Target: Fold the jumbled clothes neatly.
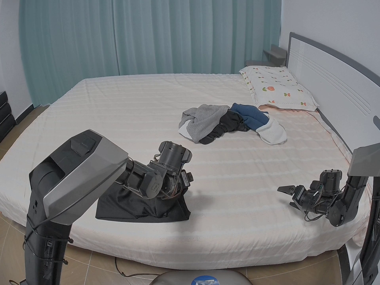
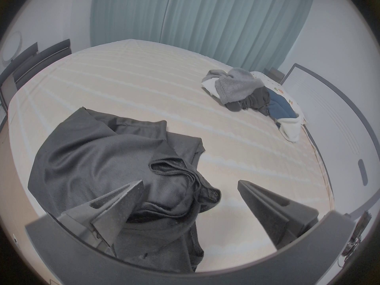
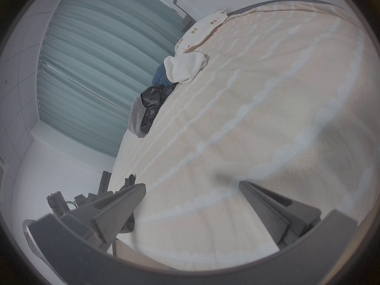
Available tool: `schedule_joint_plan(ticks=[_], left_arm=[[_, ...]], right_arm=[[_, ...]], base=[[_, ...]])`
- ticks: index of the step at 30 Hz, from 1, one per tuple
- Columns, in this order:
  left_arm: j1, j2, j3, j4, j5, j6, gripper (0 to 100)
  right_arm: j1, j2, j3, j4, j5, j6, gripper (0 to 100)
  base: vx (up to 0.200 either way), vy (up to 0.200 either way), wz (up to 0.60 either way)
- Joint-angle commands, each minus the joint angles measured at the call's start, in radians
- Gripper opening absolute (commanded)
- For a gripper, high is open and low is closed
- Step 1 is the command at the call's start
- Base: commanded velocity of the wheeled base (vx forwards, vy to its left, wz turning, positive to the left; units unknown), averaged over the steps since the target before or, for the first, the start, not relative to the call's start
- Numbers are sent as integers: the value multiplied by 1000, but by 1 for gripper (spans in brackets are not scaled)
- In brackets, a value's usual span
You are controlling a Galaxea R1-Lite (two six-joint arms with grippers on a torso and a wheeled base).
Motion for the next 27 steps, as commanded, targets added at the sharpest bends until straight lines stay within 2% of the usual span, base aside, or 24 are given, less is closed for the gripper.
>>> schedule_joint_plan(ticks=[1, 9, 16, 20, 21, 24, 27], left_arm=[[4, -33, 9, -1, 1, -3, 100], [60, -146, 81, -8, -16, -61, 100], [139, -202, 139, -2, -71, -86, 100], [199, -205, 199, -8, -151, -138, 100], [223, -208, 225, -11, -188, -155, 100], [254, -208, 247, -14, -226, -169, 100], [318, -206, 276, -17, -297, -177, 100]], right_arm=[[0, 0, 0, -1, 1, 0, 100], [0, 0, 0, -1, 1, 0, 100], [1, 0, 0, -1, 1, 0, 100], [0, -3, 0, -1, -4, -6, 100], [-2, -7, 0, -1, -5, -8, 100], [-3, -15, 0, -1, -5, -8, 100], [-2, -29, 2, -1, -9, -8, 100]], base=[[0, 0, 0], [0, 0, 0], [0, 0, 0], [0, 0, 0], [0, 200, 0], [0, 200, 0], [0, 200, 0]])
